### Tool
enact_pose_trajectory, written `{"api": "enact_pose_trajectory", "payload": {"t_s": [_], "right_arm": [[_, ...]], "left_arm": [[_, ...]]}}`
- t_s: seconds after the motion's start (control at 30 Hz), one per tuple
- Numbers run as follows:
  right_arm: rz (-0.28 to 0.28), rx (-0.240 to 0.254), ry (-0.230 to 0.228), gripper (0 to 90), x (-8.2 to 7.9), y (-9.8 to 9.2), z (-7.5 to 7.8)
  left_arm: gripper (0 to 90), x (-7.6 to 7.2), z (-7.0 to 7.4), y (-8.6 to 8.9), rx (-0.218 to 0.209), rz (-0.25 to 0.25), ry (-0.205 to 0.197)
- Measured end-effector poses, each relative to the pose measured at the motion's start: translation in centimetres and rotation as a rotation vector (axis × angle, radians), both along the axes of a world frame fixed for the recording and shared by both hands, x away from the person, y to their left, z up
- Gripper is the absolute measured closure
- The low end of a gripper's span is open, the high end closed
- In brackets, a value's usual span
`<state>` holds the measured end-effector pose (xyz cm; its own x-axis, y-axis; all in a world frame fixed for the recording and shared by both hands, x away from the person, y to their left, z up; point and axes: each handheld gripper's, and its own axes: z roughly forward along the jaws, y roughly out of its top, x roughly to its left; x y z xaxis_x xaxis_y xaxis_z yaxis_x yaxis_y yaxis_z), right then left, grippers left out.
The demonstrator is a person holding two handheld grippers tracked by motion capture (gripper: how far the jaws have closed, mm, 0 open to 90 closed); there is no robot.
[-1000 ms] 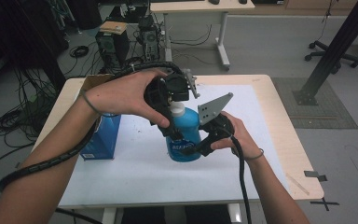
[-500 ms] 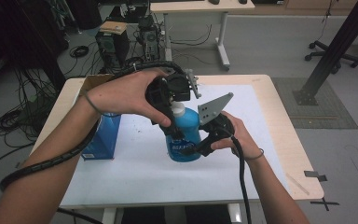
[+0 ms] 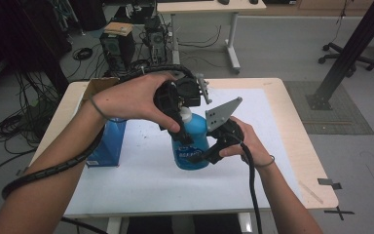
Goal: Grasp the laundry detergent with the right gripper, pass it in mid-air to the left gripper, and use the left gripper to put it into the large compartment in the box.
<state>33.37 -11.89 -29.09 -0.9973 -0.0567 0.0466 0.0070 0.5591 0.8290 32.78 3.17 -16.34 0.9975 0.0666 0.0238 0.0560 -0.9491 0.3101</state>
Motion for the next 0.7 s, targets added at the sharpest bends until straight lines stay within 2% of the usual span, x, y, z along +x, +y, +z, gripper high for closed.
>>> {"api": "enact_pose_trajectory", "payload": {"t_s": [0.27, 0.33, 0.47, 0.5, 0.7], "right_arm": [[-0.002, -0.001, -0.001, 42.0, -0.03, 0.01, 0.12], [-0.001, 0.001, -0.003, 42.0, -0.02, 0.02, 0.11], [-0.002, -0.001, -0.003, 42.0, -0.03, 0.08, 0.18], [-0.002, -0.001, -0.003, 42.0, -0.03, 0.08, 0.18], [-0.001, 0.005, -0.001, 42.0, 0.03, 0.1, 0.19]], "left_arm": [[27.9, -0.09, 0.08, -0.02, -0.005, -0.01, 0.003], [31.6, -0.15, 0.03, -0.02, -0.003, -0.014, 0.005], [32.6, -0.22, 0.15, 0.05, -0.004, -0.015, 0.008], [35.4, -0.22, 0.15, 0.05, -0.004, -0.015, 0.008], [37.1, -0.27, 0.18, 0.12, -0.009, -0.01, 0.008]]}}
